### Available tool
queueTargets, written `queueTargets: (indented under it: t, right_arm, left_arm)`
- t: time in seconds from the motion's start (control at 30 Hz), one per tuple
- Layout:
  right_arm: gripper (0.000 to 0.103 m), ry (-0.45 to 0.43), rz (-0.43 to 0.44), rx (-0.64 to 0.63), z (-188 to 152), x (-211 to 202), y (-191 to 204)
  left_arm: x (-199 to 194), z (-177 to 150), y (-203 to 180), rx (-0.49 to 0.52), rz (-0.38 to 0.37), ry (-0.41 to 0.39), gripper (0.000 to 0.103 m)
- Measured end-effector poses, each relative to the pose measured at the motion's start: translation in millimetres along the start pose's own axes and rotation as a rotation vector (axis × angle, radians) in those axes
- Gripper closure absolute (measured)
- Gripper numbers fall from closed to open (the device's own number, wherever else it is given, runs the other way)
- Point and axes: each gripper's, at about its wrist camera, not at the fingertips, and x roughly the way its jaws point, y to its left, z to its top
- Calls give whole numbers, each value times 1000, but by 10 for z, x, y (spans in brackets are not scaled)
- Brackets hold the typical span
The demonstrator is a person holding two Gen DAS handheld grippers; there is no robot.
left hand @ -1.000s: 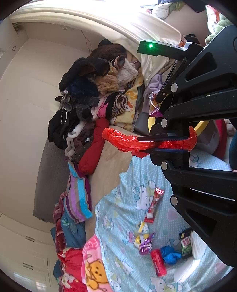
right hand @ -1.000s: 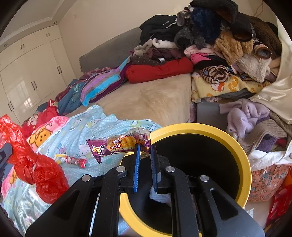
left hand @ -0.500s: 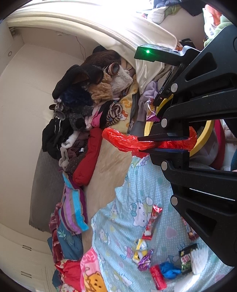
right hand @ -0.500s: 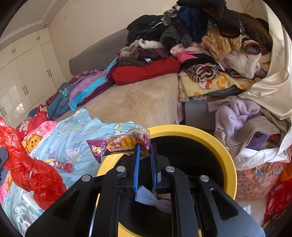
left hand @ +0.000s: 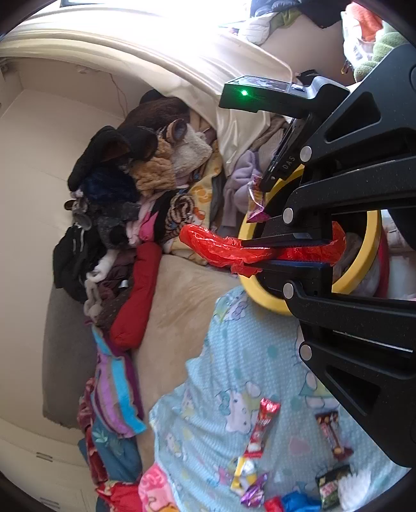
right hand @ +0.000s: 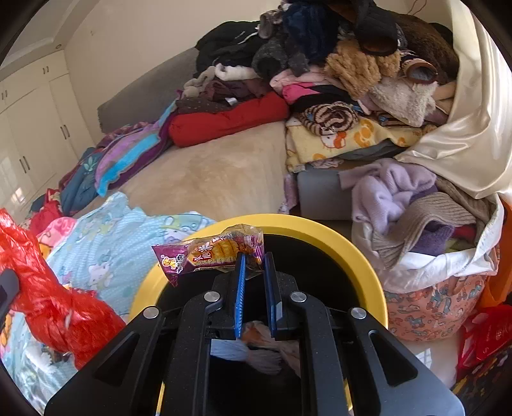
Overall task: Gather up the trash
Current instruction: 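Carry both items over the yellow bin and open both tools to drop them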
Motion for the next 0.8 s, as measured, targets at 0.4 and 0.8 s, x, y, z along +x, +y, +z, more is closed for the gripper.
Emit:
queueTargets:
  t: [0.4,0.8]
  right_arm:
    - [91,5,-44,5,-36,125,-149]
    - [87,41,-49,58,-85,254,-286]
  left_arm:
    - [368,-174,-54,-1,-25,86,100]
    - [605,-202,-1,9,-39,113,67]
